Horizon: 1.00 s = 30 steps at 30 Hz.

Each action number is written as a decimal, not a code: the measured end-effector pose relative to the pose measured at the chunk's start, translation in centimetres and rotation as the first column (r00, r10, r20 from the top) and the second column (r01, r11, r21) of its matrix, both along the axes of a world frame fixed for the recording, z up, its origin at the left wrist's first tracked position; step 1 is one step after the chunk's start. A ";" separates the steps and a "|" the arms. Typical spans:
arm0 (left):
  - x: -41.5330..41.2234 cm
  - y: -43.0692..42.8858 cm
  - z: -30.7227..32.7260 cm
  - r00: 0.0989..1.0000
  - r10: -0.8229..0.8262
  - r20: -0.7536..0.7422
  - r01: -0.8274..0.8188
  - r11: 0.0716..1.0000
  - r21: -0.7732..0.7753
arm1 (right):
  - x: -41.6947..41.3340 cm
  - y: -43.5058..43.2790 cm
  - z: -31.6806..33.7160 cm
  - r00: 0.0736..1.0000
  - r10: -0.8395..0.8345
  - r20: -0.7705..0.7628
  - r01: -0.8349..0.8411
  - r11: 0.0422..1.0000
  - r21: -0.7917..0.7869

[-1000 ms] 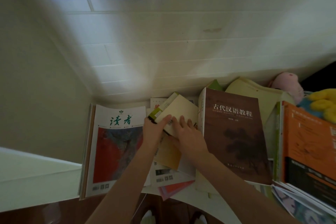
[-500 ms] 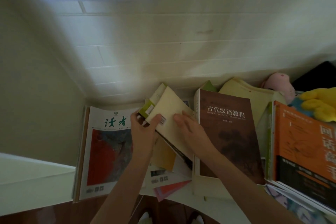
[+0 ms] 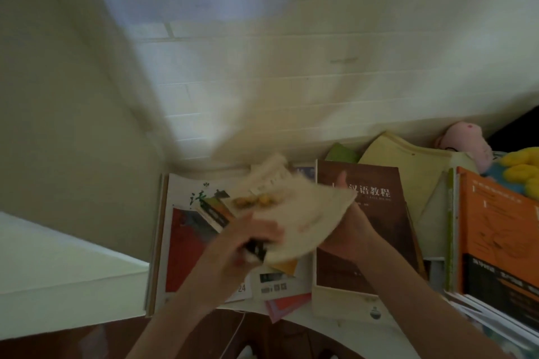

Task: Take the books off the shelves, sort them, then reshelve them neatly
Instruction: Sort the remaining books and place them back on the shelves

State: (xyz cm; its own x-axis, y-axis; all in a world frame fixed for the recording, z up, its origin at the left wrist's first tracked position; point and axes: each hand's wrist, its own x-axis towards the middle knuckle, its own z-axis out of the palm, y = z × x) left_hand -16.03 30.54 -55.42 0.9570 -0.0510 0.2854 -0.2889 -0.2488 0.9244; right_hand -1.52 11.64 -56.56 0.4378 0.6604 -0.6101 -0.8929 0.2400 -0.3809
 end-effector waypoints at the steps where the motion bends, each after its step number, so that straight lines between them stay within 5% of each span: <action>1: -1.0 -0.2 -2.2 1.000 0.006 -0.017 -0.004 0.990 0.139 | -0.8 -0.5 -0.6 0.998 0.051 -0.025 -0.052 0.998 -0.040; 5: -4.4 -1.0 -8.0 0.999 0.037 -0.029 -0.021 0.899 0.437 | -2.4 -0.9 -1.2 0.966 0.252 0.062 -0.237 0.954 -0.184; 8: -5.6 0.4 -11.1 0.970 0.241 -0.035 -0.179 0.804 0.567 | -2.9 -0.2 -1.5 0.935 0.332 0.128 -0.286 0.916 -0.282; 9: -5.8 0.8 -11.0 0.930 0.354 -0.097 -0.257 0.818 0.515 | -3.1 0.0 -1.5 0.932 0.336 0.136 -0.284 0.911 -0.300; 11: -5.3 1.1 -9.2 0.783 0.506 -0.360 -0.502 0.857 0.114 | -3.6 0.3 -1.9 0.937 0.317 0.149 -0.257 0.911 -0.321; 13: -4.4 0.7 -6.6 0.655 0.440 -0.614 -0.689 0.682 -0.246 | -4.2 0.5 -2.1 0.937 0.304 0.171 -0.241 0.919 -0.314; 15: -4.0 0.7 -5.5 0.552 0.325 -0.768 -0.749 0.598 -0.285 | -4.7 0.5 -2.2 0.942 0.281 0.181 -0.222 0.931 -0.289; 21: -2.6 2.1 -6.4 0.452 0.148 -0.880 -0.709 0.659 -0.253 | -6.5 -0.2 -2.3 0.934 0.286 0.217 -0.239 0.946 -0.219; 26: -2.2 1.5 -6.0 0.591 0.224 -0.775 -0.716 0.587 -0.377 | -6.8 -0.9 -2.2 0.865 0.306 0.397 -0.194 0.934 -0.299; 30: -0.9 2.4 -2.4 0.779 0.352 -0.519 -0.571 0.739 -0.357 | -5.1 0.8 -0.7 0.710 0.329 0.623 -0.075 0.914 -0.398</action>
